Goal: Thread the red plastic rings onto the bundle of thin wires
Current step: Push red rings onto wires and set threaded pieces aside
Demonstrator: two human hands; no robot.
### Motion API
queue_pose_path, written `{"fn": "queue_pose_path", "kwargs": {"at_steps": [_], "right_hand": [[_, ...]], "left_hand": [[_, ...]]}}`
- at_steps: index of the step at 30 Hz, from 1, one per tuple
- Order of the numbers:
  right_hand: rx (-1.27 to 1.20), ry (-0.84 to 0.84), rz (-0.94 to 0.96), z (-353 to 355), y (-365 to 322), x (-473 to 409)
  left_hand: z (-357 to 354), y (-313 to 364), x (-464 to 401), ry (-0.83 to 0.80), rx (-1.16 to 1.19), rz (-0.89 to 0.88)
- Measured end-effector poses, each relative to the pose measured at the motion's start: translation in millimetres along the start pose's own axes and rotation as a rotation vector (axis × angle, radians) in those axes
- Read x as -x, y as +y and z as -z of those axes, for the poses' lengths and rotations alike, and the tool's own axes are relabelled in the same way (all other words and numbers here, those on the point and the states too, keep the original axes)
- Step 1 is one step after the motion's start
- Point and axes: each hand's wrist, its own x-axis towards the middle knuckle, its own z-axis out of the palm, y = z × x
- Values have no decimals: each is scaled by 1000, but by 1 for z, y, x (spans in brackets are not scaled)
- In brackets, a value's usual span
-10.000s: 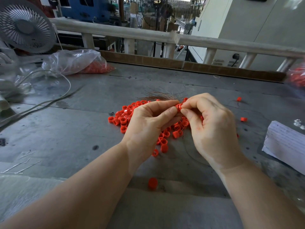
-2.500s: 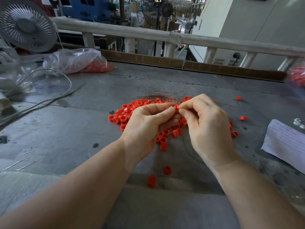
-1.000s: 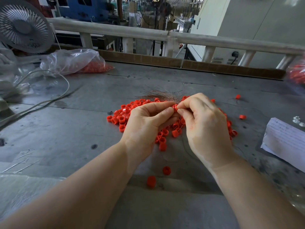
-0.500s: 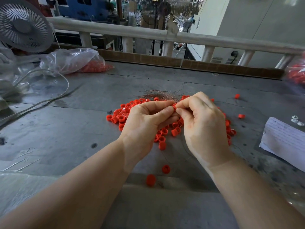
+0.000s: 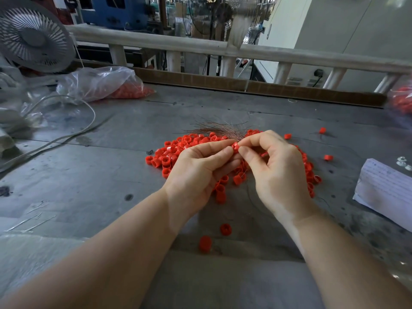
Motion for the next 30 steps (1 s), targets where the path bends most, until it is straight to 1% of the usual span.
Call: {"fn": "queue_pose_path", "kwargs": {"at_steps": [5,11,19,30], "right_hand": [[-158,-25,-140,1,-1,-2],[-381,-13,-268,3,0,-4],[-432,5,-311,4,1,-5],[-457,10,-314,4,1,-5]], "left_hand": [[0,0,-1,4,49,22],[-1,0,0,-27,72,43],[-1,1,-1,-37,113,66],[-1,2,0,-39,141,74]]}}
